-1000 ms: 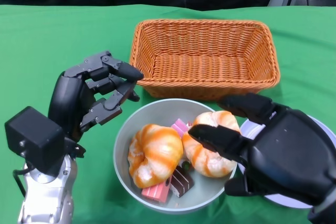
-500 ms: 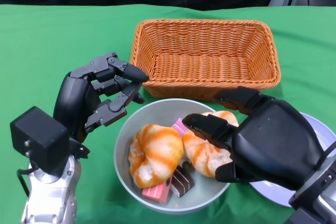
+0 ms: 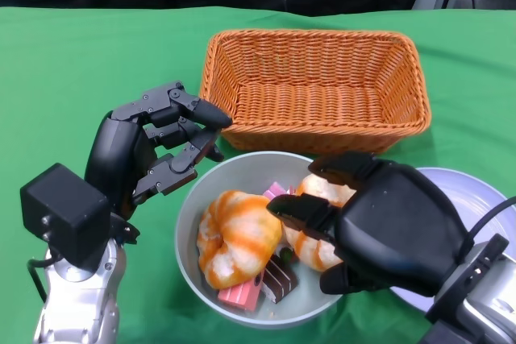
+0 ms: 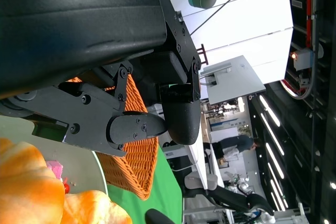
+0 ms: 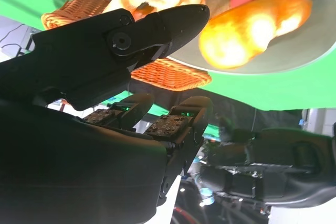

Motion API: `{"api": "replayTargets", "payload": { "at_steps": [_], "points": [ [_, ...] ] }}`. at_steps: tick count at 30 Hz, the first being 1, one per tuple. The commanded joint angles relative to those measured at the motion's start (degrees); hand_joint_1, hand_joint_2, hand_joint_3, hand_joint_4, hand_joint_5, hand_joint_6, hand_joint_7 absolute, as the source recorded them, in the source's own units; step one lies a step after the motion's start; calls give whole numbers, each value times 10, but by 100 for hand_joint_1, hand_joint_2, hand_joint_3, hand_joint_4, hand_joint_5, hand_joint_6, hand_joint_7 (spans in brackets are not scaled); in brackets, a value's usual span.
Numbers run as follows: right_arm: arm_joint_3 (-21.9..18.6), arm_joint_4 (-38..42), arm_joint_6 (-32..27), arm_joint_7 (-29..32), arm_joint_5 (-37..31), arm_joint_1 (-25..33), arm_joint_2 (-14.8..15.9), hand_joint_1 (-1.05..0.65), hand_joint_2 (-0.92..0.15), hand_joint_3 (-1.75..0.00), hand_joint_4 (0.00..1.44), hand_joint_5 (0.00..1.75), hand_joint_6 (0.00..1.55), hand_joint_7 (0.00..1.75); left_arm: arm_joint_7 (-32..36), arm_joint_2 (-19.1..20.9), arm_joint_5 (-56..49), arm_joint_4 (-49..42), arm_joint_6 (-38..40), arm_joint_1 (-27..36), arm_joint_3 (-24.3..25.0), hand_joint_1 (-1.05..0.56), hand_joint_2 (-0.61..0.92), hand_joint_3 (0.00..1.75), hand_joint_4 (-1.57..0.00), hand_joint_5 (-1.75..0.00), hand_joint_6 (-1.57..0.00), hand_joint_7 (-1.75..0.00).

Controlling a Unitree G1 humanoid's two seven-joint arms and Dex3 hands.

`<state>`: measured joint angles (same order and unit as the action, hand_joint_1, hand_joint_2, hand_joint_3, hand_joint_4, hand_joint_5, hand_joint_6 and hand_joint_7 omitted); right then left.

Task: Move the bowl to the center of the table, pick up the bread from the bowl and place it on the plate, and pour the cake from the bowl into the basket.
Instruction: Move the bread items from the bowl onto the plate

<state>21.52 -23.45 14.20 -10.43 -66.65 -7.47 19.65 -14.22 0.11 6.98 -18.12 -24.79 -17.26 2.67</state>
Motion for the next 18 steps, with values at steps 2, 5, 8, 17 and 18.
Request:
{"api": "replayTargets", "payload": {
  "at_steps": [2,5,8,17,18],
  "points": [
    [14,17,-9,-2,-23,-15,2,-83,-92,-6,55,4,61,0,13,3,-2,9,1,3,3,-13,84,49,-77,-136,-85,-100],
    [21,22,-14,-3,-28,-19,3,-83,-92,-6,55,4,60,0,16,3,-2,11,4,4,3,-14,83,50,-77,-137,-86,-99],
    [33,36,-18,3,-47,-22,3,-84,-92,-7,55,4,63,1,18,5,-4,17,4,7,3,-14,83,50,-76,-136,-85,-98],
    [59,51,-21,12,-82,-23,9,-87,-92,-4,57,4,70,2,21,3,-4,26,-1,11,1,-12,84,50,-76,-137,-86,-98],
    [62,54,-21,16,-85,-23,9,-87,-92,-4,58,4,70,2,20,3,-3,26,-2,12,1,-12,83,51,-76,-137,-86,-98]
  ]
}}
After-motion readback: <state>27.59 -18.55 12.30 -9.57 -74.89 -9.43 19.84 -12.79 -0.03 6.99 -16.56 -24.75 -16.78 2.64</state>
